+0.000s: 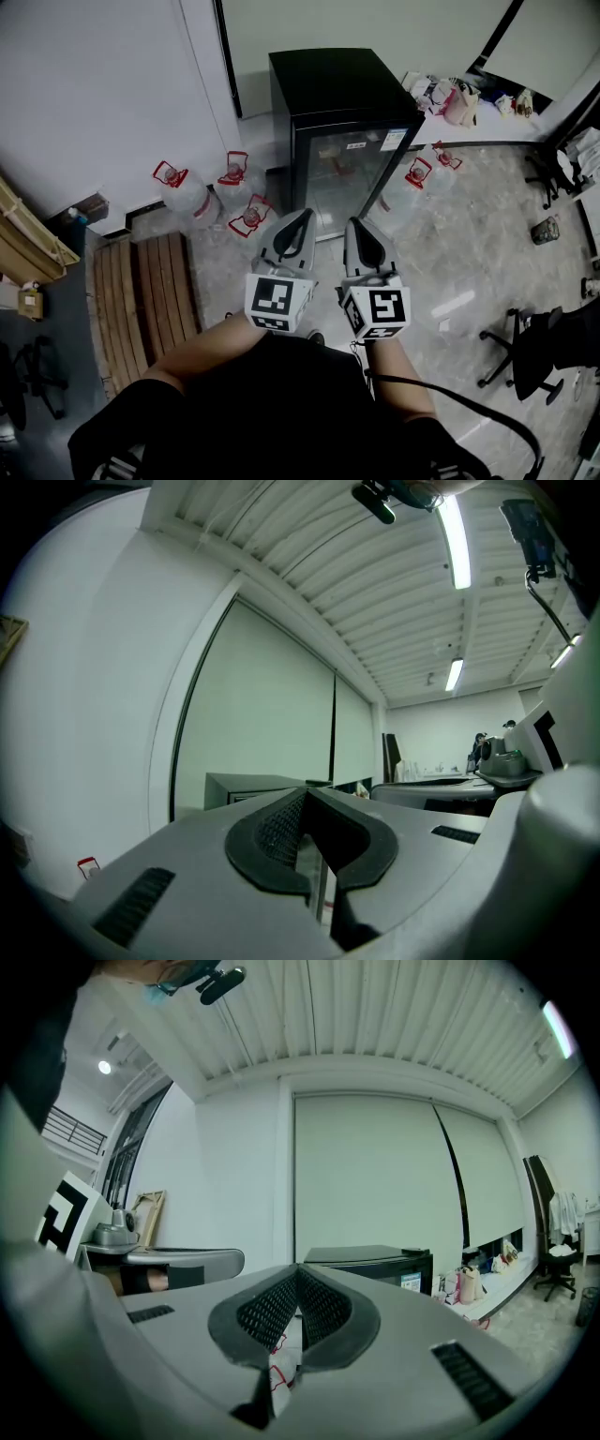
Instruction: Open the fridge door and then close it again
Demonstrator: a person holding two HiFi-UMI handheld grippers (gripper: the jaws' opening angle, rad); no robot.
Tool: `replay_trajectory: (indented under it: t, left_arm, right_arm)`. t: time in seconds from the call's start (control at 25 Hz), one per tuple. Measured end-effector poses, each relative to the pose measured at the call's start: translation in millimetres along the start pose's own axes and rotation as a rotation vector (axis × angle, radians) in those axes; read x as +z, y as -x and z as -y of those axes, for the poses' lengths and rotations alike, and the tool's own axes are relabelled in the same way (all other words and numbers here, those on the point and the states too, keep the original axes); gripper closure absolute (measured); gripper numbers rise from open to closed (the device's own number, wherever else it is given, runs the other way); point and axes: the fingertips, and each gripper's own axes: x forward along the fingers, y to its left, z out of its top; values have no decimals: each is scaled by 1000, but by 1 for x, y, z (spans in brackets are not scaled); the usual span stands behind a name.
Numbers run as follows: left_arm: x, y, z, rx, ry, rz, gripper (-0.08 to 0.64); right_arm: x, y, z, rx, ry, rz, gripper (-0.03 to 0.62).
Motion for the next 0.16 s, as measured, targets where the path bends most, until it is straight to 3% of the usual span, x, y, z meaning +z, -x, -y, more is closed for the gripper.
replay_trajectory:
  t: [0.16]
  left_arm:
    - [14,1,-3,-1,5,30,552]
  right_arm:
    - [8,-1,-5,6,10,16,577]
